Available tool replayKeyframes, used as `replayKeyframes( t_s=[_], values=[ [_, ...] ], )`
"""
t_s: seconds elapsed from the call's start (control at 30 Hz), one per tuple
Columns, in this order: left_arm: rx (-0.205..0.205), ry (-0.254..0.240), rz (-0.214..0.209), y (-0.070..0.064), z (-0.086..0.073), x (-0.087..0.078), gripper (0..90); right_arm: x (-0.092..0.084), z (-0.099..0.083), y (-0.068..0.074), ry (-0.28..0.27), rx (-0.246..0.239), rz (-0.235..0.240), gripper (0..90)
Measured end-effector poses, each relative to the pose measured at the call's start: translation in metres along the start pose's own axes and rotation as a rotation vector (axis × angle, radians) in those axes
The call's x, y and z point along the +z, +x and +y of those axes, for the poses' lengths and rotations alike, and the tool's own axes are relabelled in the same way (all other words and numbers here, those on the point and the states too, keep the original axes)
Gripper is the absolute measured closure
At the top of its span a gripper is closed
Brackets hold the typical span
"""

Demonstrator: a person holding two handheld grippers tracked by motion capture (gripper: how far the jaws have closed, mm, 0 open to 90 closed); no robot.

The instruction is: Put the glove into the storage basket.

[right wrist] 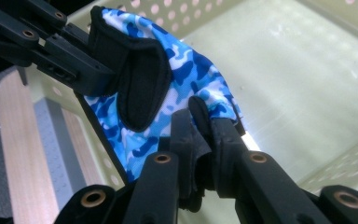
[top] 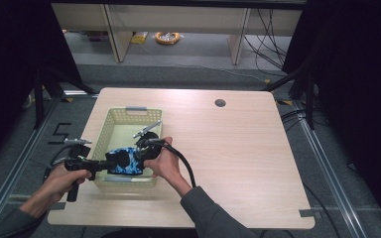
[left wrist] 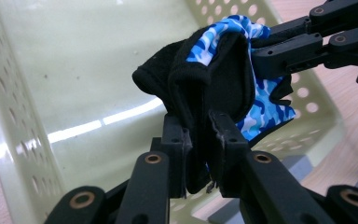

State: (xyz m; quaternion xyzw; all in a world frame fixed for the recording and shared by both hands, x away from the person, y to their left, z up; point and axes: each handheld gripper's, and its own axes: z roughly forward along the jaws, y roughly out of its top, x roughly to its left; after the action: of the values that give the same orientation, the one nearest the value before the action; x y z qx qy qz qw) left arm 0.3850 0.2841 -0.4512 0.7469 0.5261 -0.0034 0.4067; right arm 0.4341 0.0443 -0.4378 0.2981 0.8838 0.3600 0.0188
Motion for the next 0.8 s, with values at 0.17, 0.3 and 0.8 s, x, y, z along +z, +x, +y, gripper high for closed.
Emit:
replayKeyframes(
  t_s=[0.17, 0.3, 0.8],
  values=[
    [-0.008, 0.025, 0.007, 0.002, -0.001, 0.004, 74.9, 0.007, -0.002, 0.0, 0.029, 0.005, -0.003, 81.5],
    [0.006, 0.052, 0.012, 0.001, -0.002, 0.007, 67.2, 0.01, -0.003, 0.001, 0.053, 0.006, -0.026, 81.5],
    [0.088, 0.003, 0.111, -0.011, 0.007, -0.002, 51.6, 0.016, -0.006, -0.004, 0.101, 0.015, -0.052, 79.8]
  ],
)
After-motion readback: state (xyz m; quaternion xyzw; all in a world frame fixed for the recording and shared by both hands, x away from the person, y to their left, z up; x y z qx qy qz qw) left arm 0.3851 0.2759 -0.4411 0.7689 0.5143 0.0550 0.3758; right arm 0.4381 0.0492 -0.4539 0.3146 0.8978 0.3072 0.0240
